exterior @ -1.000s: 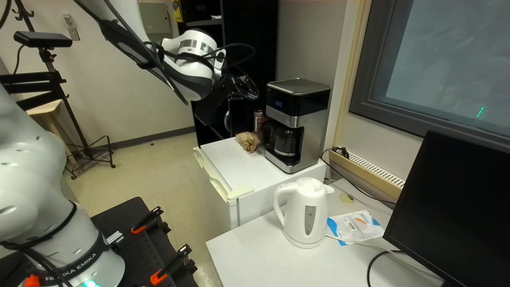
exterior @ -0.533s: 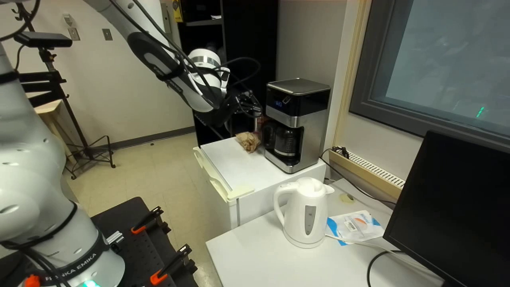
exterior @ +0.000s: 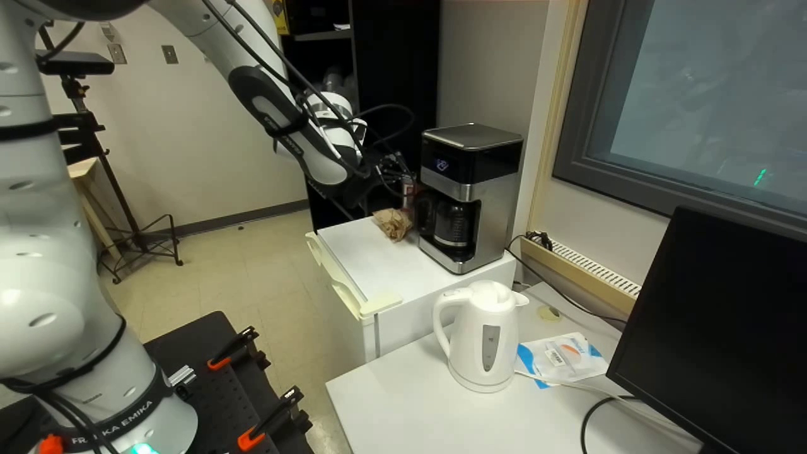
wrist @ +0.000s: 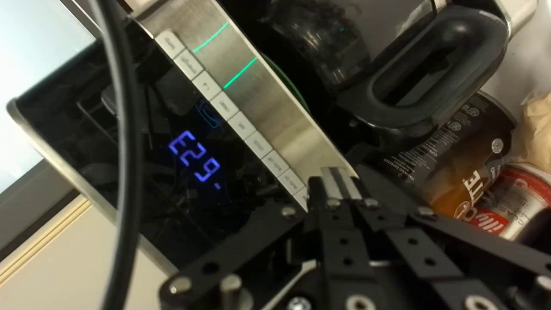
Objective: Switch on the coffee machine
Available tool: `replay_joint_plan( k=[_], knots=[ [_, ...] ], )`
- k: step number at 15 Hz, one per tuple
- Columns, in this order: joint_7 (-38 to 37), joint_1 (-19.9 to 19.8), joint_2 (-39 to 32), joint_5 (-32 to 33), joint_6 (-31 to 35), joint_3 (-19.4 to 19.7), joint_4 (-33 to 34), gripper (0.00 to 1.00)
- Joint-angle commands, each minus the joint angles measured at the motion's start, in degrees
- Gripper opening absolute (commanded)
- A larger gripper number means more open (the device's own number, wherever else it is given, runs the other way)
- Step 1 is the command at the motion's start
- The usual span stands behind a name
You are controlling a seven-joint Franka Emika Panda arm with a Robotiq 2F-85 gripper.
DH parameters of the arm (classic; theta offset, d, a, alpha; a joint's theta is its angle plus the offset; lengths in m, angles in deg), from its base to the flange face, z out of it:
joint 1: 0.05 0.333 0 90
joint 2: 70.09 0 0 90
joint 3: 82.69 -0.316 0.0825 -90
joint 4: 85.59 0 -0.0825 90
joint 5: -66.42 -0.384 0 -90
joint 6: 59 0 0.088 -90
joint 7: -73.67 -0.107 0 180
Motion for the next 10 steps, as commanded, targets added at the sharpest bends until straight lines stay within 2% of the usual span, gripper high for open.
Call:
replay_joint_plan(
  k=[1,10],
  knots=[
    [-3.2,4.0,-2.2,1.8,-1.3,2.7,3.2,0.01],
    [-3.3,5.5,-4.4,1.1,-1.2,4.7,5.5,0.01]
  ],
)
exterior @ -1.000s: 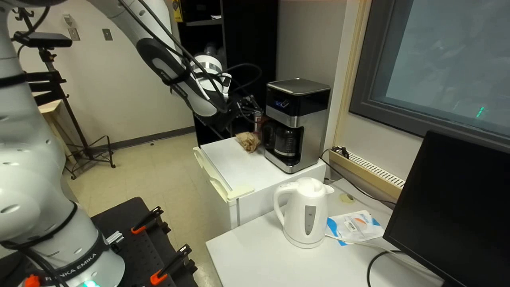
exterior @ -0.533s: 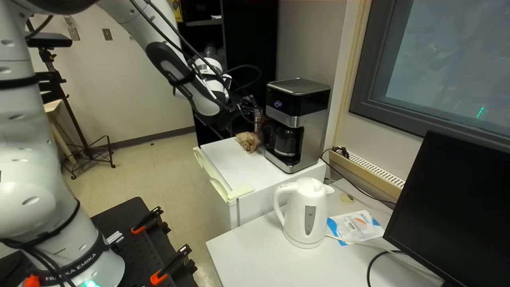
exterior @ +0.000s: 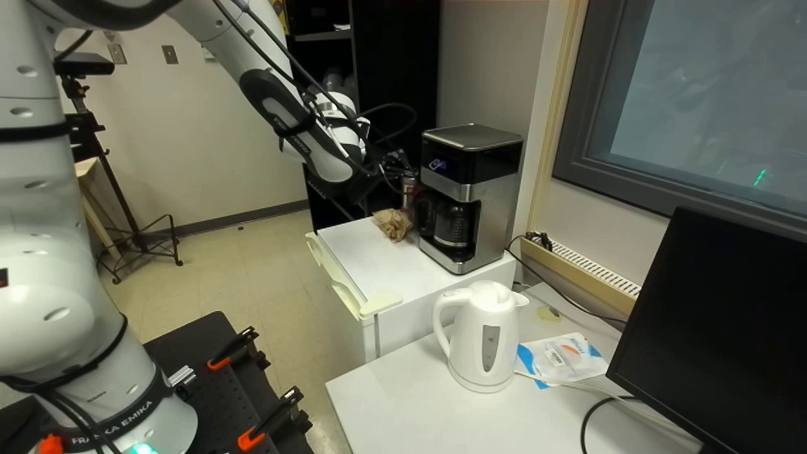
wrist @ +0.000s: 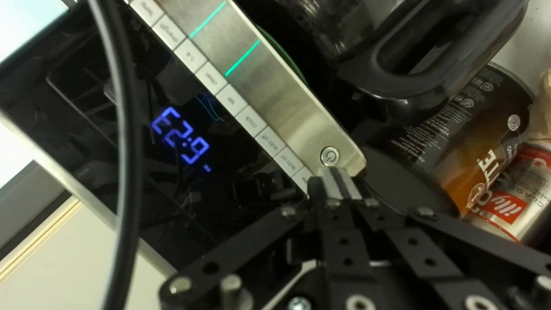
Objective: Switch on the coffee machine
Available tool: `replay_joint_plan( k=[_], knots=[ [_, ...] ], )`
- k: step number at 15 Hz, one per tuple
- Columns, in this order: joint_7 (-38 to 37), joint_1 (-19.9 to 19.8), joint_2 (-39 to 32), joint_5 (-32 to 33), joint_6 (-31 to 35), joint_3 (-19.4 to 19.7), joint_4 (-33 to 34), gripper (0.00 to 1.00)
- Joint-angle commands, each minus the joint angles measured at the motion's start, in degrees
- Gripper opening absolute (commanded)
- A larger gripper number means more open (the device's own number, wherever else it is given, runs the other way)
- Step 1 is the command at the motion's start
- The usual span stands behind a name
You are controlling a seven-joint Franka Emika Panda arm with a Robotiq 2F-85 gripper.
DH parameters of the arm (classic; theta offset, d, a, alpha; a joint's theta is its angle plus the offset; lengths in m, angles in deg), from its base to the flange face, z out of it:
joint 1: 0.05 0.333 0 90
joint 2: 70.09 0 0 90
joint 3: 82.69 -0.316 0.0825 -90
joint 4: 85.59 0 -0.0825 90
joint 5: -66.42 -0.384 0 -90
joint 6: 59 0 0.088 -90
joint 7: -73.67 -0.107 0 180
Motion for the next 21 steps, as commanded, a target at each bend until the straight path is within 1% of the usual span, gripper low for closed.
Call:
replay_joint_plan(
  k=[1,9,21],
  knots=[
    [-1.5,1.2,-1.8,1.0,-0.9,1.3,1.7,0.01],
    [-1.5,1.1,-3.5,1.0,-1.2,1.6,2.4,0.01],
    [-0.6,1.1,-5.7,0.2,-1.5,1.6,5.4,0.01]
  ],
)
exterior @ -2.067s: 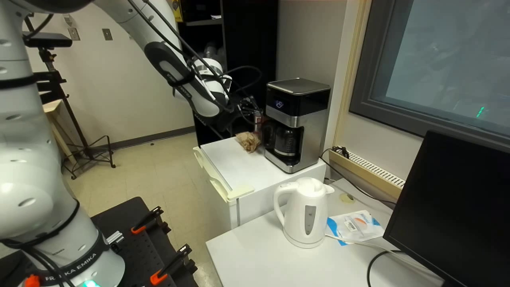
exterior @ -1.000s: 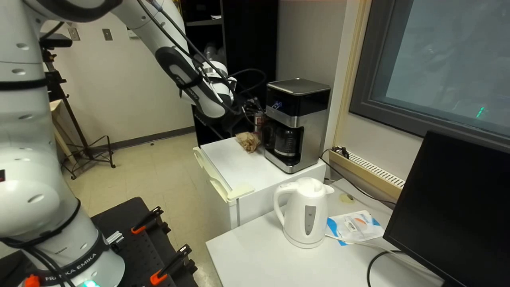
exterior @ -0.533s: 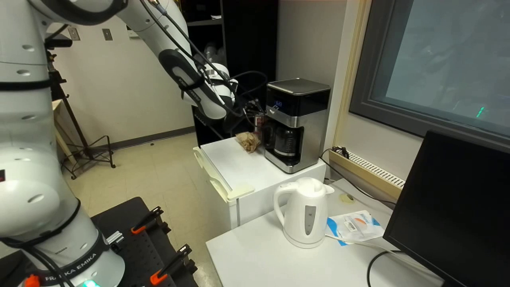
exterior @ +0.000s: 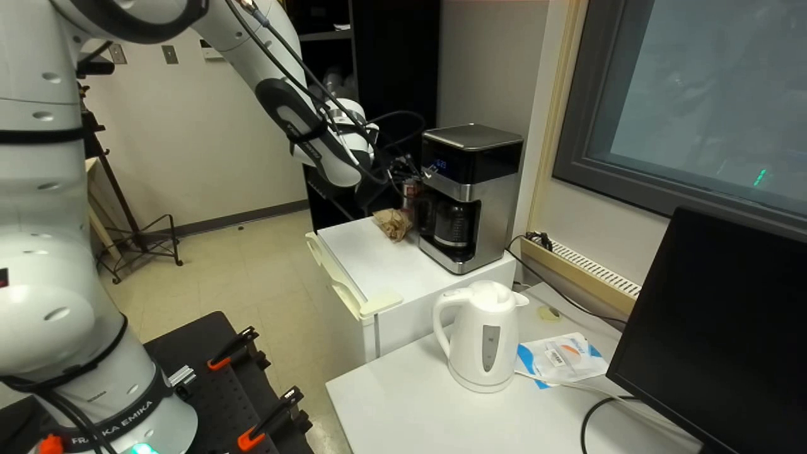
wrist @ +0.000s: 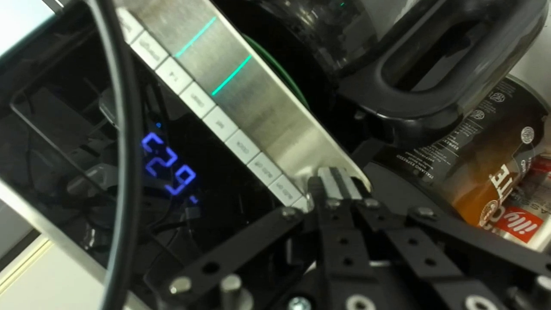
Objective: Switch on the coffee machine
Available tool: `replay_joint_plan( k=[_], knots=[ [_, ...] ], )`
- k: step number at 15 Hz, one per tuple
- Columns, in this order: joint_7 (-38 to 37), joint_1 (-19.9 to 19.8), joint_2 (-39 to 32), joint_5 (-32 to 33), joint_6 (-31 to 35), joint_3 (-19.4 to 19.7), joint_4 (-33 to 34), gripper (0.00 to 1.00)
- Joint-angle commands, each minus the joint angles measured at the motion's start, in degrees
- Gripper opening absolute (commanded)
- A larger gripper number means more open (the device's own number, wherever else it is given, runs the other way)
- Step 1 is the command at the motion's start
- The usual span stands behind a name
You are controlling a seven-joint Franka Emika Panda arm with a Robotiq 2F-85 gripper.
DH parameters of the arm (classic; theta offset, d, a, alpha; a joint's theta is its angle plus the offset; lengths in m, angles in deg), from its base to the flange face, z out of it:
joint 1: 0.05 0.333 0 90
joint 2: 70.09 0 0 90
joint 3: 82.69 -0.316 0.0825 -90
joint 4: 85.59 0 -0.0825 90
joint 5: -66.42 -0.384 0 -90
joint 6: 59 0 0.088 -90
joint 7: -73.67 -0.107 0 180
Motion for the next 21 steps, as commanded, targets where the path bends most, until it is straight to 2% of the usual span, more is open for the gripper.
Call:
replay_joint_plan(
  k=[1,12,21],
  knots=[
    [-0.6,1.1,-1.9,0.3,-1.2,0.7,2.1,0.01],
    [-0.7,0.8,-1.9,0.1,-1.0,0.9,2.2,0.01],
    [-3.6,0.0,6.8,2.7,2.3,0.9,-5.1,0.01]
  ],
)
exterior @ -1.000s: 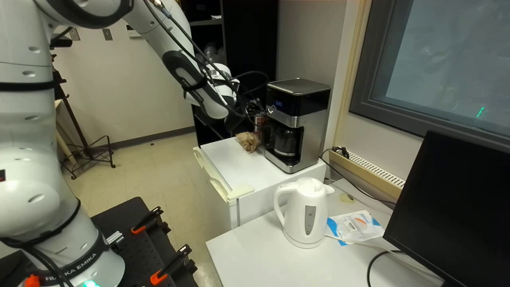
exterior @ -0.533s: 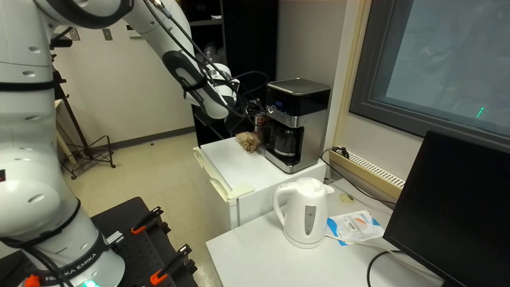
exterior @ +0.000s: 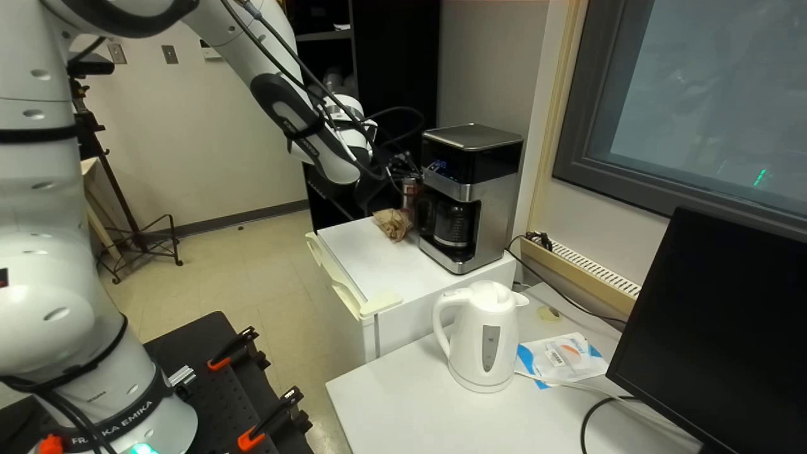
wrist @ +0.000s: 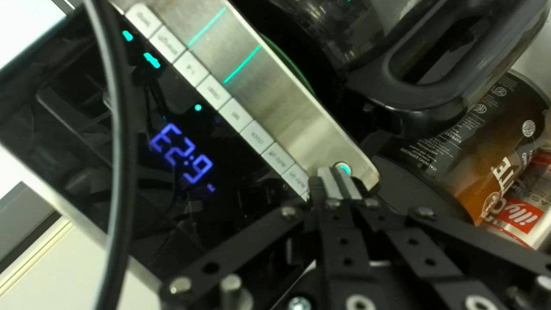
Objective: Switch on the coffee machine
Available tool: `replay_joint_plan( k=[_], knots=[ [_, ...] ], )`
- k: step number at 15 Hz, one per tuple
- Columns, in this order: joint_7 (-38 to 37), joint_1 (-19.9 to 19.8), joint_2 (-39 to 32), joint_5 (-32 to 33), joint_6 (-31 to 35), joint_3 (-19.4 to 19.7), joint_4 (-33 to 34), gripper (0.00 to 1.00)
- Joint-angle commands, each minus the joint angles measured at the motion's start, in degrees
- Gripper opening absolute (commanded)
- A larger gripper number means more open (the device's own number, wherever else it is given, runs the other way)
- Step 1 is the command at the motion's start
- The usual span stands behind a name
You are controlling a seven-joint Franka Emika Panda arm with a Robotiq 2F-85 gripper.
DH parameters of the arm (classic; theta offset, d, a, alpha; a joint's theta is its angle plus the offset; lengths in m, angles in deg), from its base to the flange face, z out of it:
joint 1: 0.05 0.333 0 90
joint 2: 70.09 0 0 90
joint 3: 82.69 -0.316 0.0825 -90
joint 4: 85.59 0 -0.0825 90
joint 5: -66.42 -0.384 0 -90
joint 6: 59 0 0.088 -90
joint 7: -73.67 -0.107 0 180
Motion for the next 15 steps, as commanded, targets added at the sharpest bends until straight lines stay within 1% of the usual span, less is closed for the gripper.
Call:
replay_joint_plan(
  k=[1,9,15],
  knots=[
    [-3.8,-0.8,6.1,2.9,1.8,0.0,-4.9,0.01],
    [-8.8,-1.4,16.6,5.3,6.3,0.2,-14.5,0.01],
    [-12.3,-1.2,24.4,7.0,6.9,0.5,-21.4,0.00]
  ],
)
